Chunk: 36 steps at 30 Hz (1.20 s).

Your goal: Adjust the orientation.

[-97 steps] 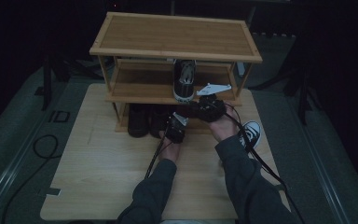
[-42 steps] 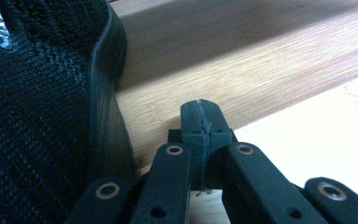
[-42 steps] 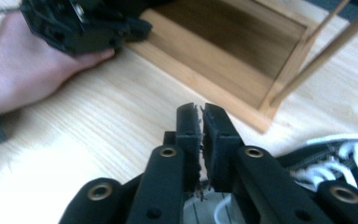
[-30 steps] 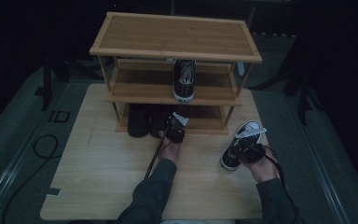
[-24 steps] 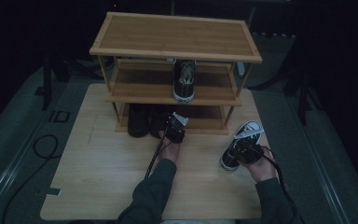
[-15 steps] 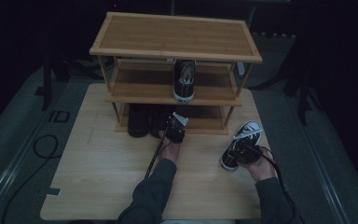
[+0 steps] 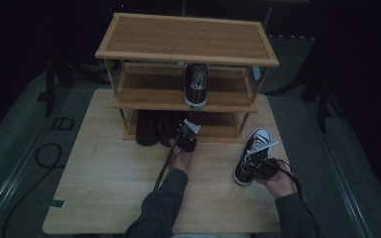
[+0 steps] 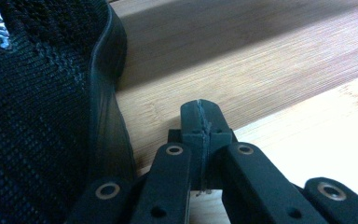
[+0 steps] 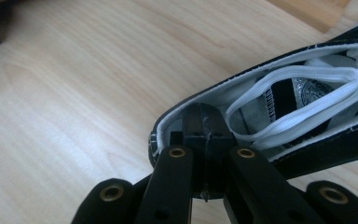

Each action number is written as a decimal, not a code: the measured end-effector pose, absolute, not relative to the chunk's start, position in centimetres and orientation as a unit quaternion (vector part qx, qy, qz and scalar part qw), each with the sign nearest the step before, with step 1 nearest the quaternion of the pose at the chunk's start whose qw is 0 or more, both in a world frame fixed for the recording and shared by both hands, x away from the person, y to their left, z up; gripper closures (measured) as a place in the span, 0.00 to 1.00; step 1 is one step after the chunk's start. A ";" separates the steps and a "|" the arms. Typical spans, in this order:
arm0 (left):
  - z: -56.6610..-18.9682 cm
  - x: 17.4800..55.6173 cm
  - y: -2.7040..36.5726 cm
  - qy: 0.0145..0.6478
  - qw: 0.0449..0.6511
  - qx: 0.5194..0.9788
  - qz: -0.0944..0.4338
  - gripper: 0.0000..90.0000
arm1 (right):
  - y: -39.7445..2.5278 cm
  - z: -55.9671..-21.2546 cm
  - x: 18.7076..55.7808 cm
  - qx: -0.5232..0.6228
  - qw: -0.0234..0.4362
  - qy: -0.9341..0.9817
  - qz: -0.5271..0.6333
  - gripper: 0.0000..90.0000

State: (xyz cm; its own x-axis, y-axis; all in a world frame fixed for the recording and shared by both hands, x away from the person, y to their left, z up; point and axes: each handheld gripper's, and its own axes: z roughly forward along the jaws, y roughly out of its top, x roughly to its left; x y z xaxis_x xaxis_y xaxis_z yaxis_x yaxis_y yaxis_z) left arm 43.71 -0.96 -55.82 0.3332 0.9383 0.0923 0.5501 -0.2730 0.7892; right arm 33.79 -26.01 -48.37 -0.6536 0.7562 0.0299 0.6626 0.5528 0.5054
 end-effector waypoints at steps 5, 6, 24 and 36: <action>-55.8 43.7 -1.0 0.501 0.336 0.743 0.289 1.00 | -25.7 -48.3 33.0 0.394 0.088 0.882 0.243 1.00; -55.8 43.7 -1.0 0.502 0.336 0.743 0.289 1.00 | -25.6 -48.3 32.7 0.388 0.086 0.885 0.243 1.00; -55.8 43.7 -0.9 0.501 0.337 0.743 0.287 1.00 | -26.1 -48.0 30.9 0.369 0.074 0.898 0.228 1.00; -55.8 43.7 -0.9 0.500 0.337 0.744 0.288 1.00 | -27.8 -47.8 30.4 0.377 0.069 0.897 0.220 1.00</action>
State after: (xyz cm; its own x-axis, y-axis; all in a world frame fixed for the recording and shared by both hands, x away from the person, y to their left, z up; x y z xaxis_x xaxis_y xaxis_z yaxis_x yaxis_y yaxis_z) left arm 43.72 -0.94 -55.82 0.3332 0.9384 0.0918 0.5502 -0.2726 0.7893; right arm 30.36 -27.84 -47.84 -0.7061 0.7068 0.0426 0.6462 0.6187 0.4467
